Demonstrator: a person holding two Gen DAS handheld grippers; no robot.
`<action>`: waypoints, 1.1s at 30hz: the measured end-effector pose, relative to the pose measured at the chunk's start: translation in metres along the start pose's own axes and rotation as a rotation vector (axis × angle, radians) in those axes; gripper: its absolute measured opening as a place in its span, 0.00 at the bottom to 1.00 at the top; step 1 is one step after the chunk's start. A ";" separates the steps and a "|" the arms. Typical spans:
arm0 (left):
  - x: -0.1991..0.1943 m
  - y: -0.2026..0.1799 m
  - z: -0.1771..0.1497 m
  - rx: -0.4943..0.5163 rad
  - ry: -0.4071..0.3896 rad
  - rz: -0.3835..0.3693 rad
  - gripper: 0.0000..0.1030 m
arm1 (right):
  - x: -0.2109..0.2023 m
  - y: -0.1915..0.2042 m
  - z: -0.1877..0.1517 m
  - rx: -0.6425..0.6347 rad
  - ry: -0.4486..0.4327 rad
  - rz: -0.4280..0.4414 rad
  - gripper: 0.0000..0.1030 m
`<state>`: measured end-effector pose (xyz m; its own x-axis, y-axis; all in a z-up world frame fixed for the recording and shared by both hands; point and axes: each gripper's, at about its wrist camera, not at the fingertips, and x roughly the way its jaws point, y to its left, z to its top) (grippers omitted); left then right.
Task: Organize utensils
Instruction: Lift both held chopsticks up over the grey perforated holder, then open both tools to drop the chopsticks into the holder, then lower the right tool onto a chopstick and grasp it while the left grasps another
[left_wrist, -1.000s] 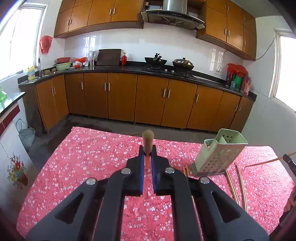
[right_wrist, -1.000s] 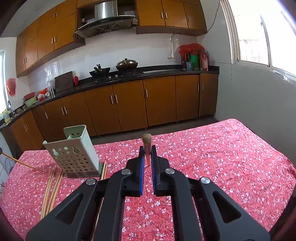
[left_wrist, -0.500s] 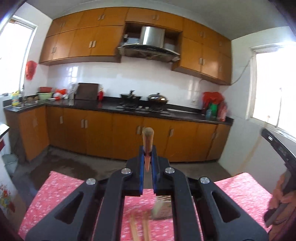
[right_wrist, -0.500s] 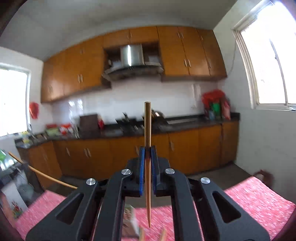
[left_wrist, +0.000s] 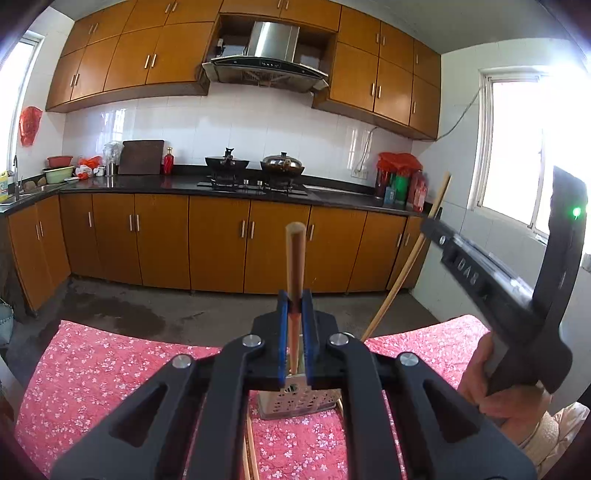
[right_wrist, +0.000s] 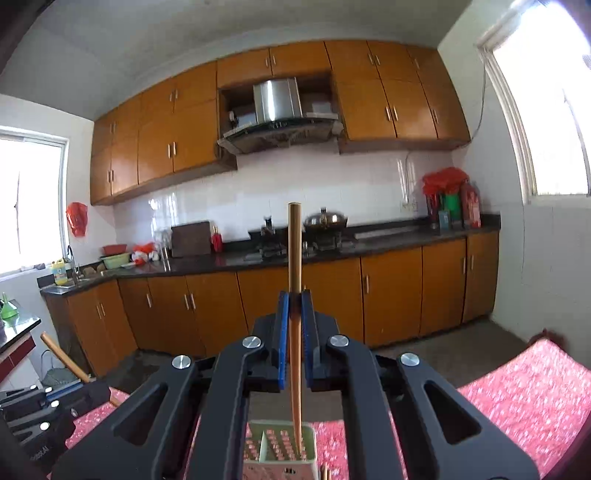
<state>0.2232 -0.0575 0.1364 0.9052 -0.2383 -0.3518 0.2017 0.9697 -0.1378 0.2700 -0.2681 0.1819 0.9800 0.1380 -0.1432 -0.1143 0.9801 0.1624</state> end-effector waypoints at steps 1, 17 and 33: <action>0.003 0.000 -0.002 0.001 0.003 0.001 0.08 | 0.003 -0.003 -0.006 0.004 0.021 0.000 0.07; -0.034 0.042 -0.010 -0.050 -0.048 0.108 0.52 | -0.050 -0.048 -0.034 0.005 0.117 -0.087 0.88; 0.002 0.118 -0.192 -0.143 0.447 0.234 0.40 | -0.029 -0.084 -0.223 0.102 0.786 -0.045 0.21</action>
<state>0.1773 0.0455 -0.0583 0.6660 -0.0461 -0.7445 -0.0680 0.9902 -0.1221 0.2146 -0.3223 -0.0453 0.5766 0.1961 -0.7931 -0.0243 0.9745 0.2232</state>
